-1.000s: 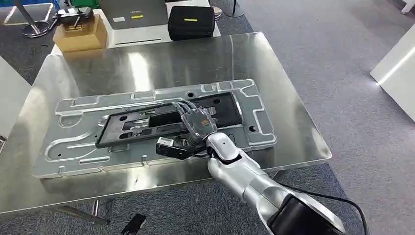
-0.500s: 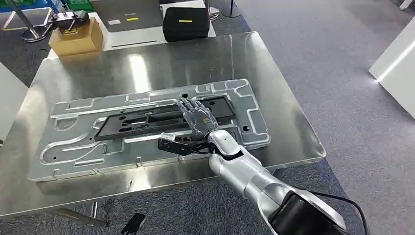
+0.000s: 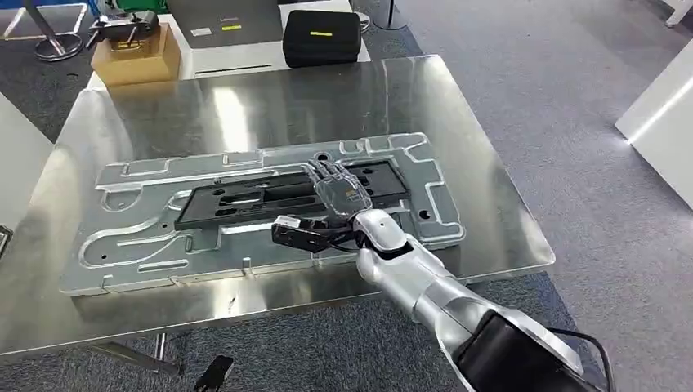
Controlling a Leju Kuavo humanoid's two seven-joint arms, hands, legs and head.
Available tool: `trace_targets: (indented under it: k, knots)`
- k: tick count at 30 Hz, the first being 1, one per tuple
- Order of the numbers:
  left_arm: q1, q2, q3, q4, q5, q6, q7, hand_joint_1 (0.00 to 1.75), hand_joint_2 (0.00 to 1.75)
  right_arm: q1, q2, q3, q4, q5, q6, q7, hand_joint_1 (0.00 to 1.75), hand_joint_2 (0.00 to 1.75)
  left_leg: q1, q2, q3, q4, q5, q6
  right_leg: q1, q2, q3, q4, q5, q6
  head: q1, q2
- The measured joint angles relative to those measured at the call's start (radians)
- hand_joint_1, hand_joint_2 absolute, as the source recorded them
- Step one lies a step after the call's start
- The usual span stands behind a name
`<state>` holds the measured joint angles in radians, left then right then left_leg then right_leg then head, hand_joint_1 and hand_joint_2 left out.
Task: Take the parts from the cabinet and place them on the table.
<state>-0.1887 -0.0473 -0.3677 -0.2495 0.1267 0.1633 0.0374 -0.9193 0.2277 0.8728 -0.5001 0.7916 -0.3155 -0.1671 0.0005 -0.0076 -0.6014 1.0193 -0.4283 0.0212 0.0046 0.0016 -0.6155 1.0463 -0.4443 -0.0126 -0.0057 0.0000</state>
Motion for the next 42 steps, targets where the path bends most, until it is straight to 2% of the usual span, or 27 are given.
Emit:
trace_targets:
  k: [4, 5, 6, 9, 10, 12, 14, 15, 19, 20, 21, 22, 23, 24, 25, 26, 27, 29, 30, 31, 33, 35, 37, 39, 40, 41, 42]
  knots:
    - [0.010, 0.000, 0.004, 0.000, -0.002, -0.003, 0.002, 0.00, 0.00, -0.001, 0.001, 0.008, 0.005, 0.000, 0.006, 0.001, 0.00, 0.00, 0.004, 0.001, -0.009, 0.000, 0.010, -0.018, 0.000, 0.003, -0.008, -0.004, 0.008, -0.014, 0.000, 0.000]
    - [0.012, 0.002, 0.005, 0.000, -0.002, -0.005, 0.002, 0.00, 0.00, -0.002, 0.002, 0.009, 0.005, 0.000, 0.006, 0.001, 0.00, 0.00, 0.004, 0.001, -0.012, 0.004, 0.002, -0.022, -0.009, 0.000, -0.008, -0.014, 0.016, -0.021, 0.000, 0.000]
    - [0.013, 0.001, 0.006, 0.000, -0.002, -0.007, 0.003, 0.00, 0.00, -0.002, 0.005, 0.011, 0.005, 0.000, 0.008, 0.001, 0.00, 0.00, 0.005, 0.002, -0.023, 0.032, -0.034, -0.030, -0.011, -0.003, -0.012, -0.016, 0.022, -0.026, -0.001, 0.000]
    - [0.016, 0.000, 0.010, 0.000, -0.002, -0.010, 0.009, 0.00, 0.00, -0.001, 0.009, 0.015, 0.006, 0.000, 0.011, 0.001, 0.00, 0.00, 0.012, 0.002, -0.101, 0.252, -0.170, -0.045, -0.009, -0.004, -0.037, -0.015, 0.041, -0.032, -0.002, 0.000]
    - [0.019, 0.000, 0.011, 0.000, -0.002, -0.010, 0.010, 0.00, 0.00, 0.000, 0.009, 0.016, 0.008, 0.000, 0.011, 0.001, 0.00, 0.00, 0.012, 0.002, -0.112, 0.296, -0.187, -0.047, -0.009, -0.004, -0.047, -0.015, 0.048, -0.032, -0.002, 0.000]
    - [0.025, 0.000, 0.013, 0.000, -0.002, -0.013, 0.013, 0.00, 0.00, 0.001, 0.009, 0.017, 0.009, 0.000, 0.013, 0.001, 0.00, 0.00, 0.013, 0.002, -0.064, 0.244, -0.157, -0.046, -0.009, -0.004, -0.065, -0.015, 0.063, -0.030, -0.002, 0.000]
    - [0.024, 0.001, 0.014, 0.000, -0.003, -0.015, 0.013, 0.00, 0.00, 0.000, 0.009, 0.018, 0.009, 0.000, 0.014, 0.001, 0.00, 0.00, 0.012, 0.002, 0.058, 0.058, -0.093, -0.039, -0.009, -0.002, -0.078, -0.014, 0.079, -0.024, -0.002, 0.000]
    - [0.020, 0.001, 0.014, 0.000, -0.004, -0.017, 0.013, 0.00, 0.00, -0.001, 0.012, 0.018, 0.008, 0.000, 0.014, 0.001, 0.00, 0.00, 0.011, 0.002, 0.101, -0.015, -0.098, -0.033, -0.009, -0.003, -0.081, -0.014, 0.086, -0.019, -0.002, 0.000]
    - [0.025, 0.001, 0.014, 0.000, -0.007, -0.023, 0.014, 0.00, 0.00, -0.001, 0.015, 0.020, 0.008, -0.001, 0.014, 0.002, 0.00, 0.00, -0.002, 0.000, 0.084, -0.015, -0.068, -0.010, -0.009, -0.003, -0.082, -0.027, 0.119, 0.006, -0.002, 0.000]
    - [0.026, -0.001, 0.014, 0.000, -0.008, -0.023, 0.014, 0.00, 0.00, -0.001, 0.014, 0.020, 0.008, -0.001, 0.014, 0.002, 0.00, 0.00, 0.009, 0.003, 0.079, -0.029, -0.049, -0.002, -0.003, -0.001, -0.087, -0.030, 0.125, 0.013, 0.001, 0.000]
    - [0.024, -0.001, 0.014, 0.000, -0.008, -0.023, 0.014, 0.00, 0.00, -0.002, 0.013, 0.020, 0.009, -0.001, 0.014, 0.002, 0.00, 0.00, 0.010, 0.012, 0.073, -0.030, -0.034, 0.006, -0.008, 0.001, -0.100, -0.010, 0.084, 0.016, -0.002, 0.000]
    - [0.023, 0.000, 0.014, 0.000, -0.009, -0.023, 0.014, 0.00, 0.00, -0.002, 0.012, 0.020, 0.009, -0.001, 0.014, 0.003, 0.00, 0.00, 0.010, 0.012, 0.058, -0.031, -0.023, 0.016, -0.009, 0.001, -0.117, 0.040, 0.020, 0.017, 0.003, 0.000]
    - [0.024, 0.000, 0.014, 0.000, -0.009, -0.023, 0.014, 0.00, 0.00, -0.001, 0.011, 0.021, 0.009, -0.001, 0.014, 0.003, 0.00, 0.00, 0.009, 0.012, 0.040, -0.029, -0.010, 0.016, -0.011, 0.000, -0.141, 0.129, -0.053, 0.021, 0.002, 0.000]
    - [0.025, 0.000, 0.014, 0.000, -0.009, -0.024, 0.014, 0.00, 0.00, 0.000, 0.011, 0.021, 0.010, -0.001, 0.014, 0.003, 0.00, 0.00, 0.009, 0.013, 0.025, -0.028, 0.000, 0.016, -0.012, 0.000, -0.159, 0.203, -0.096, 0.023, 0.002, 0.000]
    - [0.025, 0.000, 0.014, 0.000, -0.009, -0.025, 0.014, 0.00, 0.00, 0.001, 0.011, 0.021, 0.010, -0.001, 0.014, 0.003, 0.00, 0.00, 0.008, 0.013, 0.008, -0.024, 0.011, 0.015, -0.012, 0.000, -0.170, 0.270, -0.119, 0.026, 0.002, 0.000]
    - [0.026, 0.000, 0.014, 0.000, -0.009, -0.025, 0.014, 0.00, 0.00, 0.002, 0.010, 0.021, 0.011, -0.001, 0.014, 0.003, 0.00, 0.00, 0.008, 0.014, -0.008, -0.021, 0.021, 0.014, -0.012, 0.000, -0.164, 0.296, -0.111, 0.027, 0.002, 0.000]
    - [0.026, 0.000, 0.014, 0.000, -0.009, -0.026, 0.014, 0.00, 0.00, 0.003, 0.009, 0.021, 0.012, -0.001, 0.014, 0.003, 0.00, 0.00, 0.008, 0.014, -0.023, -0.018, 0.029, 0.012, -0.012, -0.001, -0.137, 0.280, -0.087, 0.026, 0.002, 0.000]
    - [0.026, -0.001, 0.014, 0.000, -0.010, -0.026, 0.014, 0.00, 0.00, 0.002, 0.008, 0.022, 0.011, -0.001, 0.014, 0.003, 0.00, 0.00, 0.009, 0.014, -0.053, -0.007, 0.045, 0.005, -0.012, -0.001, -0.023, 0.143, -0.036, 0.020, 0.002, 0.000]
    - [0.025, -0.001, 0.014, 0.000, -0.010, -0.026, 0.014, 0.00, 0.00, 0.000, 0.009, 0.022, 0.011, -0.001, 0.014, 0.003, 0.00, 0.00, 0.009, 0.014, -0.062, 0.002, 0.051, 0.000, -0.012, 0.000, 0.048, 0.048, -0.053, 0.015, 0.002, 0.000]
    - [0.025, -0.001, 0.014, 0.000, -0.010, -0.026, 0.014, 0.00, 0.00, -0.002, 0.013, 0.022, 0.010, -0.001, 0.014, 0.003, 0.00, 0.00, 0.003, 0.012, -0.074, 0.007, 0.055, -0.006, -0.004, 0.000, 0.080, -0.013, -0.081, 0.012, 0.002, 0.000]
    - [0.026, -0.001, 0.014, 0.000, -0.012, -0.026, 0.014, 0.00, 0.00, -0.002, 0.012, 0.023, 0.010, -0.001, 0.015, 0.003, 0.00, 0.00, 0.004, 0.013, -0.072, 0.003, 0.071, -0.019, -0.004, 0.002, 0.069, -0.009, -0.068, 0.004, 0.002, 0.000]
    - [0.029, 0.000, 0.014, 0.000, -0.012, -0.027, 0.014, 0.00, 0.00, 0.000, 0.012, 0.025, 0.011, 0.000, 0.018, 0.003, 0.00, 0.00, 0.007, 0.010, -0.079, -0.007, 0.091, -0.034, -0.005, -0.002, 0.055, -0.016, -0.045, -0.015, 0.002, 0.000]
    - [0.032, 0.000, 0.014, 0.000, -0.012, -0.029, 0.016, 0.00, 0.00, -0.001, 0.014, 0.026, 0.011, -0.001, 0.023, 0.003, 0.00, 0.00, 0.011, 0.009, -0.105, 0.052, -0.008, -0.045, -0.010, -0.005, 0.032, -0.018, -0.020, -0.031, -0.001, 0.000]
    - [0.032, -0.001, 0.014, 0.000, -0.012, -0.029, 0.016, 0.00, 0.00, -0.001, 0.015, 0.026, 0.011, 0.000, 0.024, 0.003, 0.00, 0.00, 0.014, 0.010, -0.142, 0.197, -0.124, -0.054, -0.008, -0.005, -0.001, -0.018, 0.006, -0.035, 0.000, 0.000]
    - [0.032, -0.001, 0.014, 0.000, -0.012, -0.030, 0.016, 0.00, 0.00, 0.000, 0.015, 0.027, 0.011, -0.001, 0.025, 0.003, 0.00, 0.00, 0.014, 0.010, -0.153, 0.264, -0.153, -0.057, -0.006, -0.005, -0.018, -0.017, 0.018, -0.035, 0.000, 0.000]
    - [0.033, -0.001, 0.014, 0.000, -0.012, -0.030, 0.016, 0.00, 0.00, 0.001, 0.014, 0.027, 0.011, -0.001, 0.026, 0.003, 0.00, 0.00, 0.014, 0.010, -0.152, 0.306, -0.152, -0.058, -0.005, -0.005, -0.035, -0.017, 0.031, -0.034, 0.000, 0.000]
    - [0.034, 0.000, 0.014, 0.000, -0.012, -0.031, 0.016, 0.00, 0.00, 0.004, 0.014, 0.028, 0.012, -0.004, 0.026, 0.003, 0.00, 0.00, 0.014, 0.010, -0.129, 0.310, -0.120, -0.056, -0.005, -0.005, -0.053, -0.016, 0.045, -0.034, 0.000, 0.000]
